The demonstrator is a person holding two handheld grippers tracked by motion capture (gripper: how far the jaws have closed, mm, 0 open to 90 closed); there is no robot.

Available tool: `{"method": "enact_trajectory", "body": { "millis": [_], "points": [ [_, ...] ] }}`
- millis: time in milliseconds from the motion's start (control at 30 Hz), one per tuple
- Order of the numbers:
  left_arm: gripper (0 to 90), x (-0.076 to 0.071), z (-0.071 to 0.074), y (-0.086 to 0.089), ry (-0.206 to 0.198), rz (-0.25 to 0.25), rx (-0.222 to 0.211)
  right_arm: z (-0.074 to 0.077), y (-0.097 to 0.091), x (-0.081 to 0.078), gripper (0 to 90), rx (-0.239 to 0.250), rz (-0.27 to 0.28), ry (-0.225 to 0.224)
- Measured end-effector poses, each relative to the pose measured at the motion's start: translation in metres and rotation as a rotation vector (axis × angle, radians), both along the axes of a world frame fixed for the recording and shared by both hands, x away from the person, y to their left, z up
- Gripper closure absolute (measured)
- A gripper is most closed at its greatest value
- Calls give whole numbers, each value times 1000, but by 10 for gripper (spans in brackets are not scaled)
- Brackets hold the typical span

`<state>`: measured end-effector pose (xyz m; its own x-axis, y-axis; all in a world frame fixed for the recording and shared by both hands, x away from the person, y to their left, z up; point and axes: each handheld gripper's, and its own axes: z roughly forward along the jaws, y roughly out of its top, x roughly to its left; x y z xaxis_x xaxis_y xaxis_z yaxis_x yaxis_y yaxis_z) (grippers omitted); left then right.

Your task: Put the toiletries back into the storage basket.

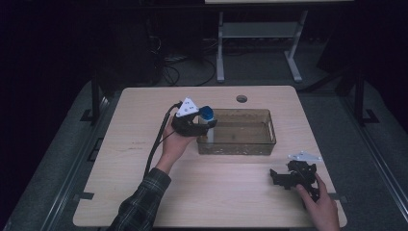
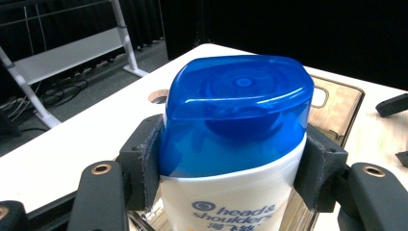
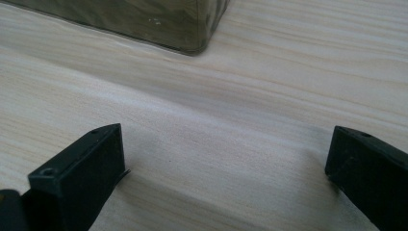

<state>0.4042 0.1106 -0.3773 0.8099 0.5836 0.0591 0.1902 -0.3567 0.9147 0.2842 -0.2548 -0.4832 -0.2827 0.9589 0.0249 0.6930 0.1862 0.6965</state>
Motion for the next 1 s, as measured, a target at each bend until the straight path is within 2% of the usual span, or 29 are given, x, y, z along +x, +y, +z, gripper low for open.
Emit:
{"method": "enact_trajectory", "body": {
  "millis": [533, 667, 867, 1000],
  "points": [
    [351, -3, -10, 0, 6, 2, 24, 0, 0, 0, 0, 0, 0, 0],
    [351, -4, -12, 1, -1, -2, 47, 0, 0, 0, 0, 0, 0, 0],
    [348, -5, -14, 3, -12, -15, 43, 0, 0, 0, 0, 0, 0, 0],
    [339, -4, -15, 5, -3, -25, 35, 0, 0, 0, 0, 0, 0, 0]
  ]
}}
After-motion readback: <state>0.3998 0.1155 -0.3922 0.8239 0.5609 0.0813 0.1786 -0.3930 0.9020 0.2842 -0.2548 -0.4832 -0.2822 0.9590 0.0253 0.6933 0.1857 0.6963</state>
